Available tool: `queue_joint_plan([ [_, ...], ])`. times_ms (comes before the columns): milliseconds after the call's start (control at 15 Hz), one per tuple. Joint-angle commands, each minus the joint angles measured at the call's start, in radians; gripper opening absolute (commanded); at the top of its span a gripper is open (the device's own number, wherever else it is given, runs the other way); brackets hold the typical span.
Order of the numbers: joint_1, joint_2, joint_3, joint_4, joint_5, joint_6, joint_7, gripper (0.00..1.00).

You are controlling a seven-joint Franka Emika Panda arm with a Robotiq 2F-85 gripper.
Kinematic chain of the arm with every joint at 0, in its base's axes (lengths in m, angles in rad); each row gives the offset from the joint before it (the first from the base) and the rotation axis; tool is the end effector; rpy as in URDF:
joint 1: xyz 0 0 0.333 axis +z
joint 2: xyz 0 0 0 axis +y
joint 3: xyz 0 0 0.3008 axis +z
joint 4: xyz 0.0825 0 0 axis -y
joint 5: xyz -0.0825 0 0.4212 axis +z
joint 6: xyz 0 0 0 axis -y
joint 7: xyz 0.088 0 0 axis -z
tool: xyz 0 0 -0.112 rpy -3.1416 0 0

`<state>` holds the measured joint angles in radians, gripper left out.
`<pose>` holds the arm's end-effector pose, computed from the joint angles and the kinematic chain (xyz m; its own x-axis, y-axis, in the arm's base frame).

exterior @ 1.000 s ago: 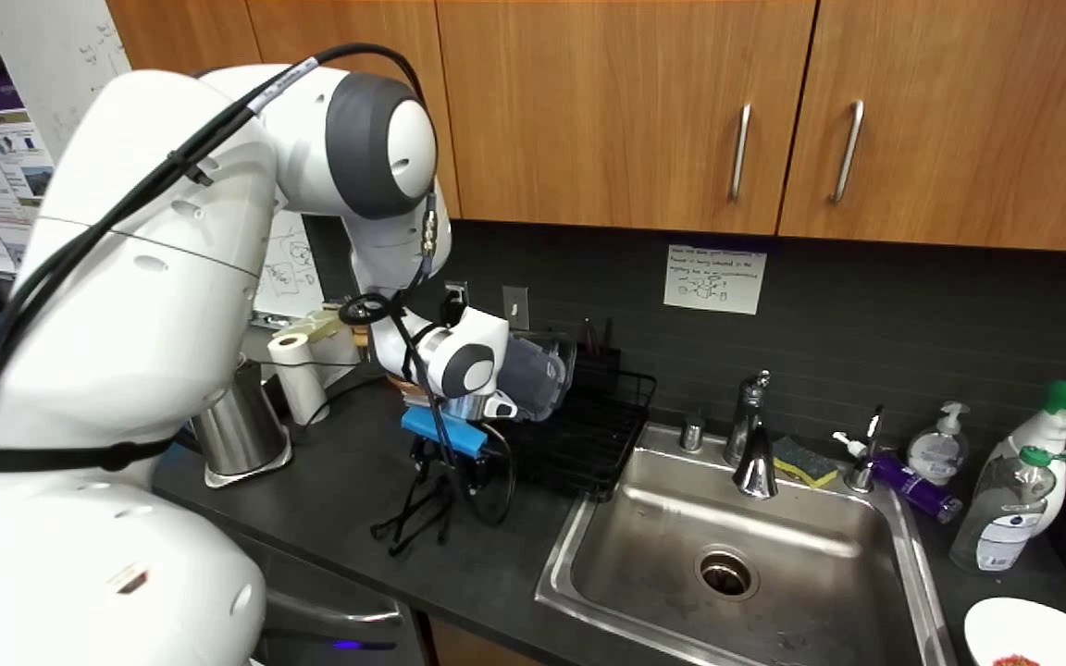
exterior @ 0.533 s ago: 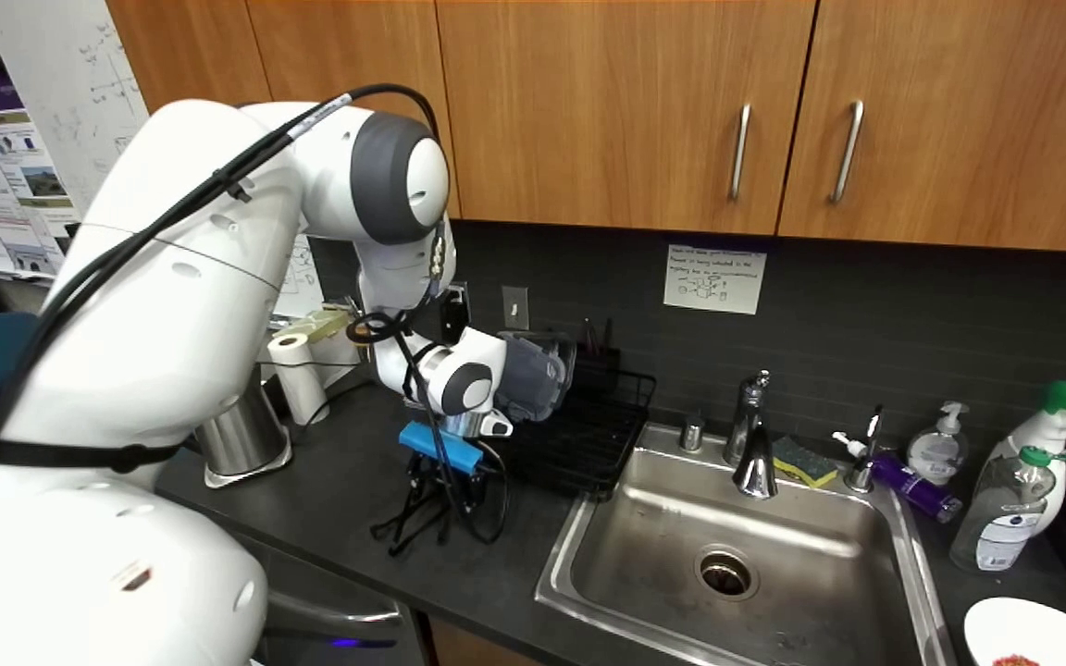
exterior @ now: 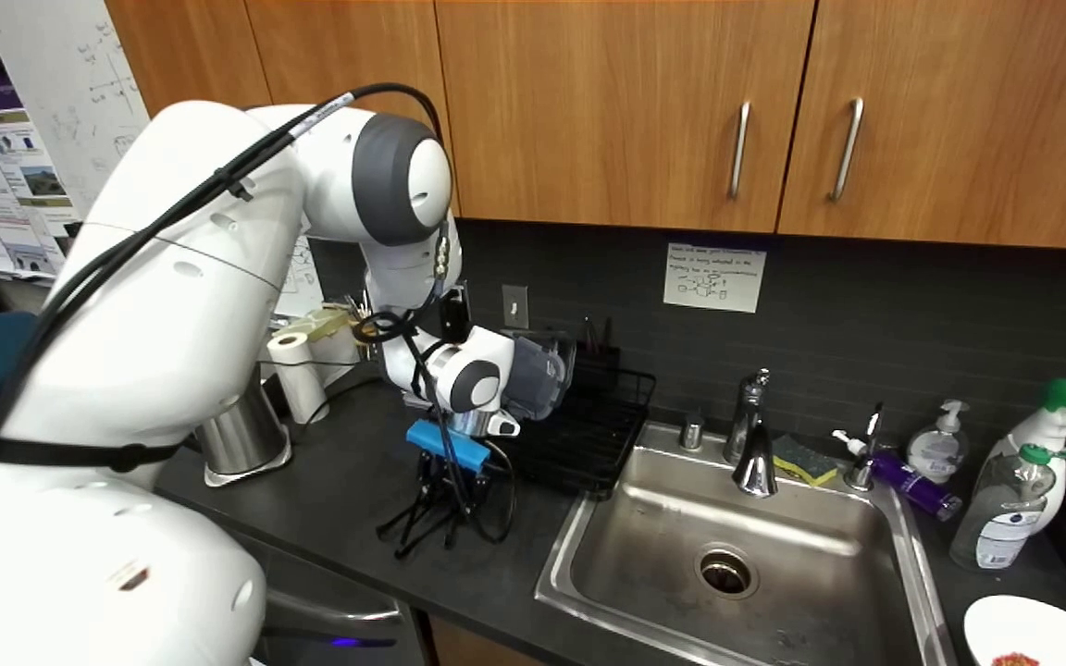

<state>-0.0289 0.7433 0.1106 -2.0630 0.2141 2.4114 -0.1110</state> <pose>0.5180 0.0547 -0.0065 0.9246 0.0280 -0.3800 -0.0470 -0.9813 -0.1865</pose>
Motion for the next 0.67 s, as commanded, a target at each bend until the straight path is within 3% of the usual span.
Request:
queue_joint_plan([
  [0, 0.008, 0.013, -0.011, 0.025, -0.021, -0.015, 0.019, 0.4],
  [333, 0.009, 0.011, -0.023, 0.03, -0.031, -0.026, 0.025, 0.04],
  [400, 0.012, 0.011, -0.025, 0.031, -0.033, -0.027, 0.029, 0.0],
  [600, 0.021, 0.013, -0.028, 0.035, -0.037, -0.028, 0.039, 0.02],
])
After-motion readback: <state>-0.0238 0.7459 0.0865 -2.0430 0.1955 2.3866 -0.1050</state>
